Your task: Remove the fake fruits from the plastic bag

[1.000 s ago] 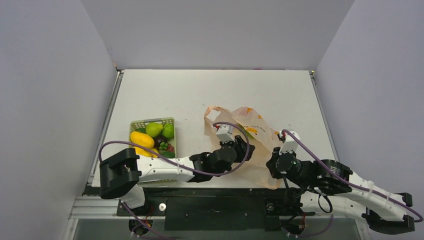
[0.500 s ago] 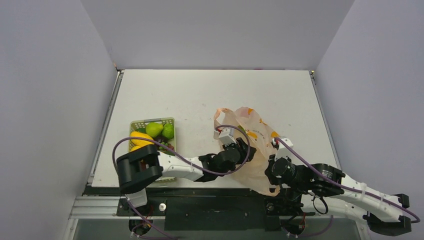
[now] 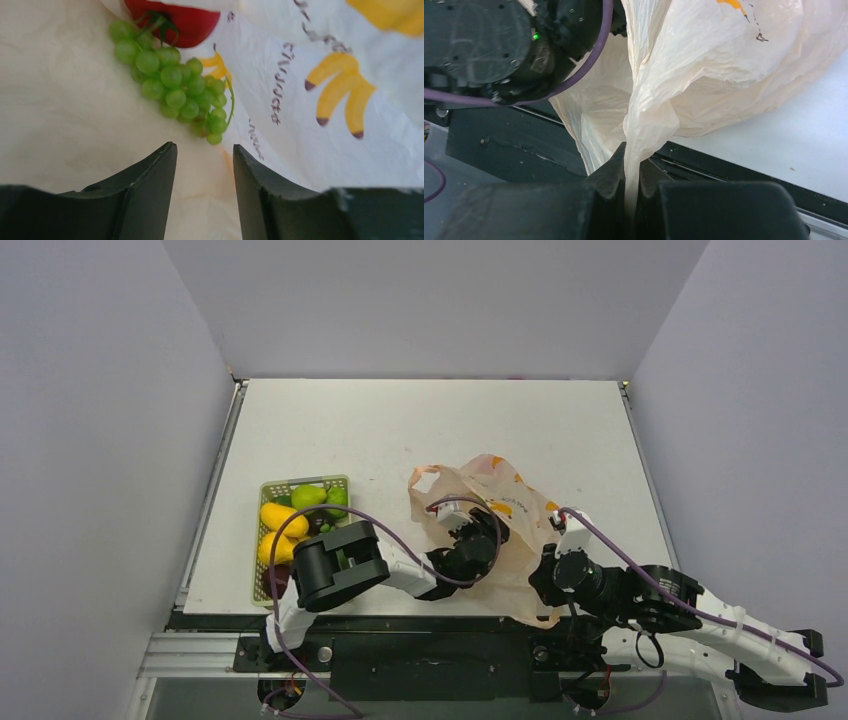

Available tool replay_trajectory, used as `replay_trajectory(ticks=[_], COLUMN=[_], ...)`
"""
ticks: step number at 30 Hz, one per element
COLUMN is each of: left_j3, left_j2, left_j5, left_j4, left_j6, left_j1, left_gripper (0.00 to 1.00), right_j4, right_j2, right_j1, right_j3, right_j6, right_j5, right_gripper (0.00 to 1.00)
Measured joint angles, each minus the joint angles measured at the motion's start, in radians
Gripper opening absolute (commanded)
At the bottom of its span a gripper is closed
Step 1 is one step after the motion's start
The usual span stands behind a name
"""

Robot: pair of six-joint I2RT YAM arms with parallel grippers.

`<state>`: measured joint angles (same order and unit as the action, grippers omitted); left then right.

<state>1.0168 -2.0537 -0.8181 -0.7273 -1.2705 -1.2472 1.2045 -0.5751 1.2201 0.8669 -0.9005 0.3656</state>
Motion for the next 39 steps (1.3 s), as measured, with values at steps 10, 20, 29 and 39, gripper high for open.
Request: replay_trajectory(ticks=[10,20,29,39], left_j3=[0.050,0.161,0.164,-0.034], left_j2=[-0.102,-0.254,-0.278,-0.051], left_j5=[-0.101,-0.080,0.014,0.061], left_j4=[-0.006,-0.148,-0.185,-0.225], left_j6=[-0.145,-0.173,-0.077,0.018], left_j1=[0.069,0.136,0.191,0.195], left_gripper=[0.60,0.36,0.00,0.00], right_j4=[0.002,0.002,0.000,-0.026], right_j2=[0.000,0.000,0.000,-0.021], right_j1=[0.000,0.000,0.000,0.002], right_j3=[0.021,0.021,0.017,-0.084], right_j6=[0.003,0.007,0.008,-0.002], right_j5=[0.000,0.001,0.010,0.067], right_gripper=[0.00,0.00,0.00,0.00])
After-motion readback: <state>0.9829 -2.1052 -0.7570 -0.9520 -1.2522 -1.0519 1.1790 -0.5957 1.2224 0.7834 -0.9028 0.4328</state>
